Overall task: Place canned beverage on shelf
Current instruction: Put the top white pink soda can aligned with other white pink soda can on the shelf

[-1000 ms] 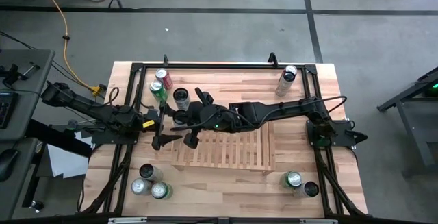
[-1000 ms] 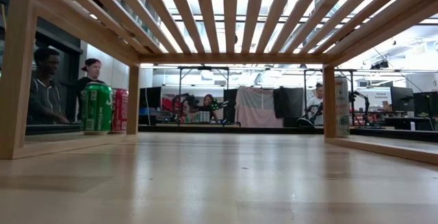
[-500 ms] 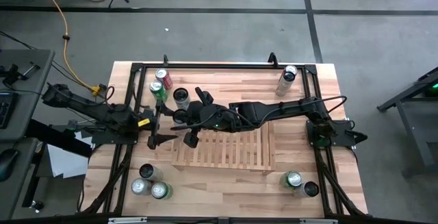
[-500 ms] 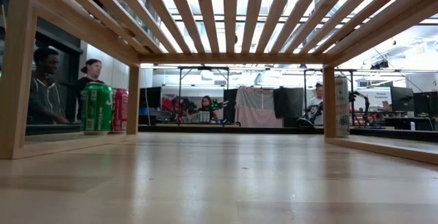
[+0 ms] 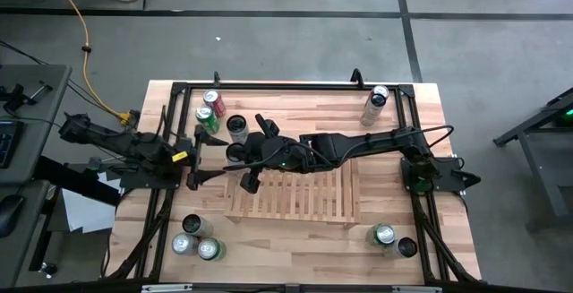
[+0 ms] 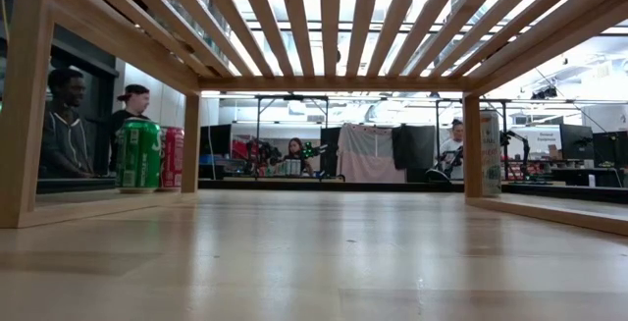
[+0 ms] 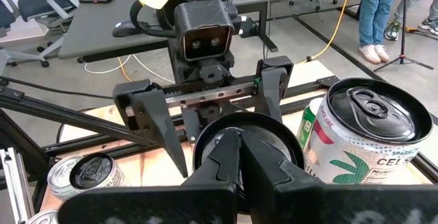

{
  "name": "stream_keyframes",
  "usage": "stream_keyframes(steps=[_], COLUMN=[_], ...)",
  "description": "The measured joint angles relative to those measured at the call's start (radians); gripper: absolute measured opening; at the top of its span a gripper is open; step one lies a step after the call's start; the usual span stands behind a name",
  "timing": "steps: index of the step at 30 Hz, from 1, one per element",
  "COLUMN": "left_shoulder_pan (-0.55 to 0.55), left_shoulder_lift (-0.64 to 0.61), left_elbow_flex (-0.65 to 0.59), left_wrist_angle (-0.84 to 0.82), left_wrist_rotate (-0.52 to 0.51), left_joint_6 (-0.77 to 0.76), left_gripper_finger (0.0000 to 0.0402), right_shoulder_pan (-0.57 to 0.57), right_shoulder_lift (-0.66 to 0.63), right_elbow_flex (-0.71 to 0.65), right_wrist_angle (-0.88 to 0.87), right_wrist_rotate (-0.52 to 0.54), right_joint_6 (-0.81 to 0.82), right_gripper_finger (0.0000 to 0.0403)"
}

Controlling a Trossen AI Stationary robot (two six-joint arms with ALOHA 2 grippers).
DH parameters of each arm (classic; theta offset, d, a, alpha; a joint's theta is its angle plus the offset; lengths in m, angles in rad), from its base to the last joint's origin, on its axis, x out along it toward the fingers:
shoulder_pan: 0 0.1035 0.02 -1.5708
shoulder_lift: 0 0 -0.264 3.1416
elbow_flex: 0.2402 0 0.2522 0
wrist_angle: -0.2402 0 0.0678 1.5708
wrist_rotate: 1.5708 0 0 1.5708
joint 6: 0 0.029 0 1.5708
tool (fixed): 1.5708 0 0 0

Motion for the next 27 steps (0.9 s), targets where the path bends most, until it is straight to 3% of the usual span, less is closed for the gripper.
stream_keyframes(steps=[4,13,23,27], left_shoulder_pan=[0.0,0.0,0.0,0.0], left_shoulder_lift=[-0.046,-0.088,-0.087,-0.087], left_elbow_flex=[0.01,0.157,0.232,0.231], left_wrist_angle=[-0.061,-0.211,-0.107,-0.068], left_wrist_rotate=[-0.003,-0.052,-0.051,-0.051], left_joint_6=[0.029,0.091,-0.149,-0.161], left_gripper_finger=[0.0399,0.0399,0.0399,0.0399], right_shoulder_pan=[0.0,0.0,0.0,-0.005], right_shoulder_lift=[0.0,0.0,0.001,0.003], right_elbow_flex=[0.0,0.0,-0.002,-0.002], right_wrist_angle=[0.0,0.0,0.025,0.041], right_wrist_rotate=[0.0,-0.001,-0.001,-0.002], right_joint_6=[0.0,0.0,0.0,0.0], right_gripper_finger=[0.0,0.0,0.0,0.0])
